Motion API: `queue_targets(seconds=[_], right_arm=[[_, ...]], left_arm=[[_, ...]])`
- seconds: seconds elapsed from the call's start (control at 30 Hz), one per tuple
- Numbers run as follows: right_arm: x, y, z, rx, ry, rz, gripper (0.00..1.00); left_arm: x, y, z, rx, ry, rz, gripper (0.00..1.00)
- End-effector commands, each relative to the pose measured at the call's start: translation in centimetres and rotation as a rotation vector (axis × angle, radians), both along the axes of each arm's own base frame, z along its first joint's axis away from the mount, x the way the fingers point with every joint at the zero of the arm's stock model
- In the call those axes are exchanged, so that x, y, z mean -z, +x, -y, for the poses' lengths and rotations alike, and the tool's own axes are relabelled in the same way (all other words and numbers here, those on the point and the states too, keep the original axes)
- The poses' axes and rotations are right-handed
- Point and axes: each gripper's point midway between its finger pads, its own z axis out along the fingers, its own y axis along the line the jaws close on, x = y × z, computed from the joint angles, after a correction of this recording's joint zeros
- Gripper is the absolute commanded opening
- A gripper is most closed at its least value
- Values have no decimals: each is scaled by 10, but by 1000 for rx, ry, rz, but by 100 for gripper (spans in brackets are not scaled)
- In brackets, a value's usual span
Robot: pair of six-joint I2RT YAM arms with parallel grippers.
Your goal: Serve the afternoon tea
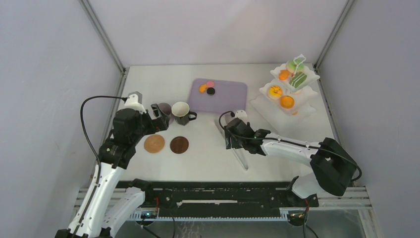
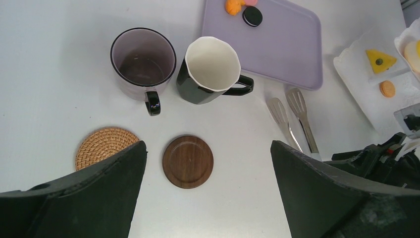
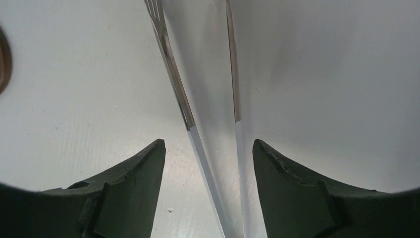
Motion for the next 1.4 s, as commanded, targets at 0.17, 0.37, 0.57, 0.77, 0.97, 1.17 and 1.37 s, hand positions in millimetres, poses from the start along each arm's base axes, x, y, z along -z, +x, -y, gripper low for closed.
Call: queue_targets(seconds=[0.17, 0.37, 0.57, 0.77, 0.97, 1.17, 1.37], right_arm=[[-5, -2, -6, -50, 65, 195, 79], [11, -10, -11, -120, 42, 201, 81], [27, -10, -13, -92, 23, 169, 81], [47, -9, -9, -82, -76, 150, 78], [55, -9, -9, -86, -98, 148, 72], [59, -7, -12, -107, -91, 117, 67], [51, -10, -20, -165, -88, 117, 40]], left_arm=[[-25, 4, -2, -11, -17, 73, 100], [-25, 5, 0, -11, -29, 74, 100], [-24, 5, 0, -7, -28, 72, 100], [-25, 6, 0, -8, -22, 73, 100], [-24, 6, 0, -10, -22, 71, 100], [-22, 5, 0, -9, -20, 68, 100], [-23, 4, -2, -12, -18, 73, 100]])
